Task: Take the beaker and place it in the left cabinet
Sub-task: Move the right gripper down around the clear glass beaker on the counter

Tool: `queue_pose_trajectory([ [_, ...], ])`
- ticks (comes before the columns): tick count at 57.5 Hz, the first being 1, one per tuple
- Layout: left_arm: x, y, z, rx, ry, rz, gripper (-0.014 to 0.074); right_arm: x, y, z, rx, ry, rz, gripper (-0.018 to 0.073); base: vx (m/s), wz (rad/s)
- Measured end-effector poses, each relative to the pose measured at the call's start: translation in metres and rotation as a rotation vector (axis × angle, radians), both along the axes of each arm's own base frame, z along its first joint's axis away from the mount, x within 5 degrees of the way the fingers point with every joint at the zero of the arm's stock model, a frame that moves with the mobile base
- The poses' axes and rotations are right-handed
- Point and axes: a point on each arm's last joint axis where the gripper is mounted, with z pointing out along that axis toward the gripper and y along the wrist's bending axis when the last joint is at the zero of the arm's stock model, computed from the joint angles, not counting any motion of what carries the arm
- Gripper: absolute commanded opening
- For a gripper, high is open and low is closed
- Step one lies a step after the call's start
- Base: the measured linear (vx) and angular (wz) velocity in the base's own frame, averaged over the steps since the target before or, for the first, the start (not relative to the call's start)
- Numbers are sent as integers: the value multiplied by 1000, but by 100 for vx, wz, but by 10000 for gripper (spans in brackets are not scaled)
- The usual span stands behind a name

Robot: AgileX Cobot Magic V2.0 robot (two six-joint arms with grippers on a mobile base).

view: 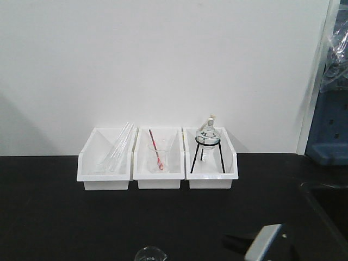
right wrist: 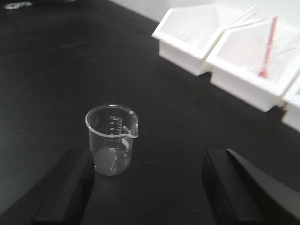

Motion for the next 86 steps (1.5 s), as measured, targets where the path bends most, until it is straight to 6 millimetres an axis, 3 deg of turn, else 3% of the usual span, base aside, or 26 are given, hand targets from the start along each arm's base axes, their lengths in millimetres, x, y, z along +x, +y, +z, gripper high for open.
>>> queue_pose_trajectory([
  [12,0,0,0,0,0,0,1,22,32,-33,14,97,-58,543,0,0],
  [33,0,0,0,0,0,0,1,26,80,-67,-25,120,48,543,0,0],
  [74,0,0,0,0,0,0,1,83,116,-95,71,144,-4,543,0,0],
  [86,0,0,0,0,0,0,1,90,121,-96,86,135,-5,537,0,0],
])
